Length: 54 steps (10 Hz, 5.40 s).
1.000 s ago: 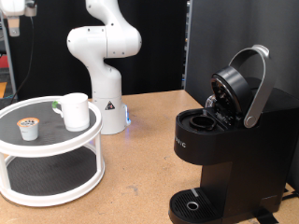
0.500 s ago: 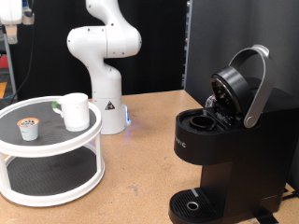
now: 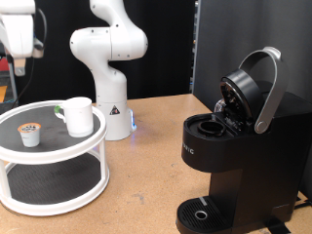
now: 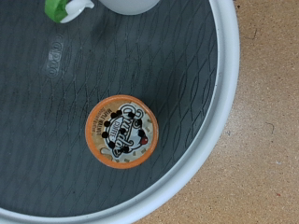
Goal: Make a cup of coffee with the keurig machine
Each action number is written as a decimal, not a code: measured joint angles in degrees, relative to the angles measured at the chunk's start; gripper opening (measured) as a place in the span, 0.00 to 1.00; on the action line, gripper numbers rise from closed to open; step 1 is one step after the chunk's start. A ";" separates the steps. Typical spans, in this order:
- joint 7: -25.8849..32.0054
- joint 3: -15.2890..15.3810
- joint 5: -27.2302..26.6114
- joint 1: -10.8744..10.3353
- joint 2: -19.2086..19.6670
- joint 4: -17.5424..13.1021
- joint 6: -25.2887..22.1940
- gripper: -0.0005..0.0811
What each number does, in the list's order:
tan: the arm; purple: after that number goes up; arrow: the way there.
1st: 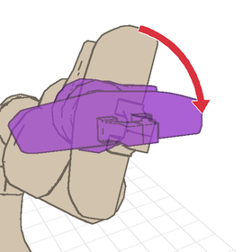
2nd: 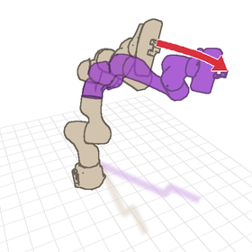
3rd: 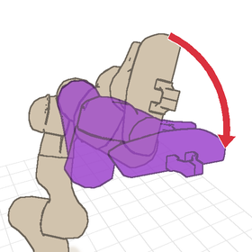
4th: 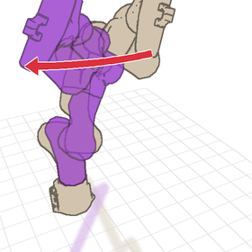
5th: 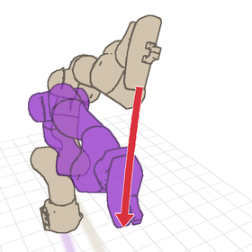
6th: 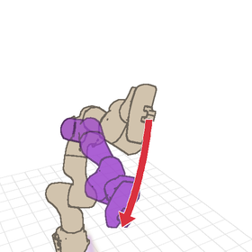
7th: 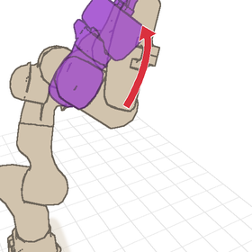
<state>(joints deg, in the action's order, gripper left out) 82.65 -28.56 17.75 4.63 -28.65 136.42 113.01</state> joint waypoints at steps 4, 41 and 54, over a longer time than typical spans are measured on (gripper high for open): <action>-0.03 -0.28 1.07 1.59 -0.02 6.51 7.95 0.99; -6.18 -1.44 -2.18 0.34 14.74 9.82 26.02 0.99; 1.23 -4.07 -3.22 1.24 18.04 5.25 24.57 0.99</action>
<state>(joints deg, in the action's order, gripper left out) 83.88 -32.63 14.52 5.87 -10.61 141.67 137.58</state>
